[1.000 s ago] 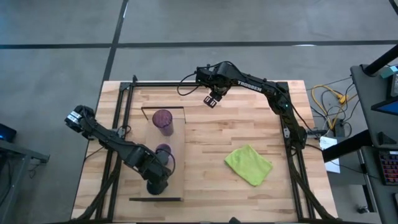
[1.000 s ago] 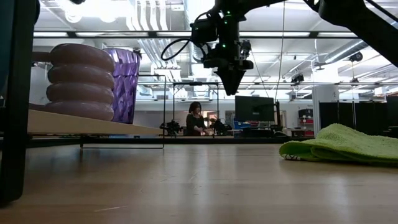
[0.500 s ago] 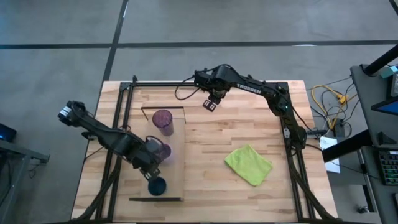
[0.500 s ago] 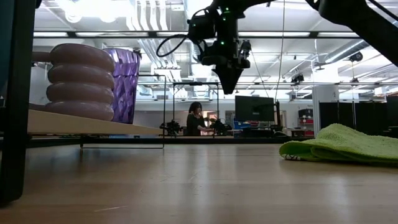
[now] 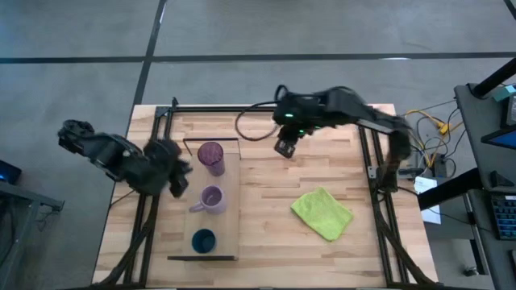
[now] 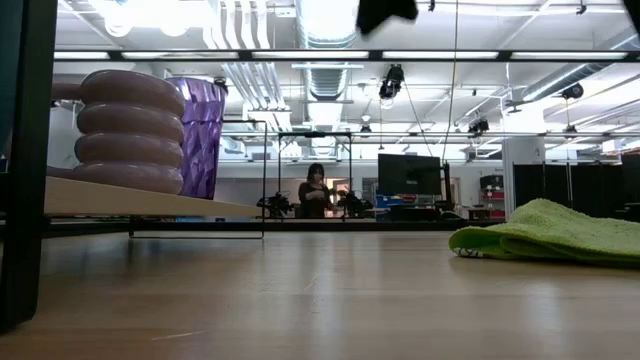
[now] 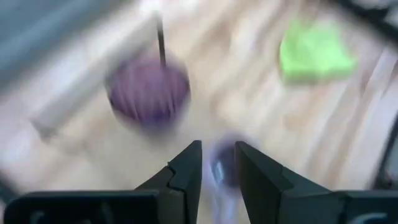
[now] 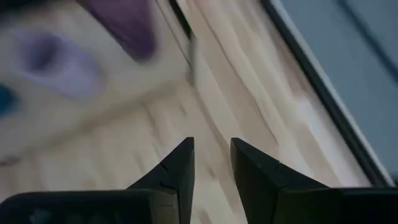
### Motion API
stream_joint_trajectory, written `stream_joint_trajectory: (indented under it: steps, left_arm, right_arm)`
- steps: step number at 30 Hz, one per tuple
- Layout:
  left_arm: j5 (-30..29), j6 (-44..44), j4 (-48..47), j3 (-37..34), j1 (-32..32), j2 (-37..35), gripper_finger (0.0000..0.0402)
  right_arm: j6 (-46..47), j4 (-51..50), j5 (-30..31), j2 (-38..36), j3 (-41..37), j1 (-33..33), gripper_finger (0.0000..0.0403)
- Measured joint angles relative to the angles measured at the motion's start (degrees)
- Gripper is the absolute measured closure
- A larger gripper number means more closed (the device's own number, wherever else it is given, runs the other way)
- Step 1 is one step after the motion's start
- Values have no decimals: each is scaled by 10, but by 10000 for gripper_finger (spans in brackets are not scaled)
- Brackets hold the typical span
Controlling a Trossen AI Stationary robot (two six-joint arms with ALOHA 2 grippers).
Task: Stack small to large cups/mugs on shelf
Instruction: Return to Home Position
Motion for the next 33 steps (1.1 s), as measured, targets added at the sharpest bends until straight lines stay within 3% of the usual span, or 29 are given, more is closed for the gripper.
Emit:
stream_joint_trajectory:
  steps: [6, 9, 14, 18, 23, 27, 33]
  left_arm:
    - [-168, 273, 101, 3, 0, -56, 320]
    - [-198, 309, 107, -1, 0, -87, 320]
    - [-201, 288, 88, -23, 0, -133, 320]
    - [-174, 255, 99, -97, 0, -181, 320]
    - [-175, 246, 159, -209, 0, -265, 320]
    - [-172, 345, 294, -275, 0, -327, 320]
    - [-115, 542, 546, -379, 0, -408, 320]
  right_arm:
    - [-29, 141, 58, -112, -61, 88, 305]
    - [-50, 216, 60, -168, -142, 123, 305]
    - [-32, 340, 71, -265, -340, 156, 305]
    - [34, 477, 118, -339, -511, 161, 305]
    - [42, 667, 114, -424, -663, 161, 305]
    - [10, 816, 110, -482, -755, 161, 305]
    - [-29, 1066, 25, -539, -882, 161, 305]
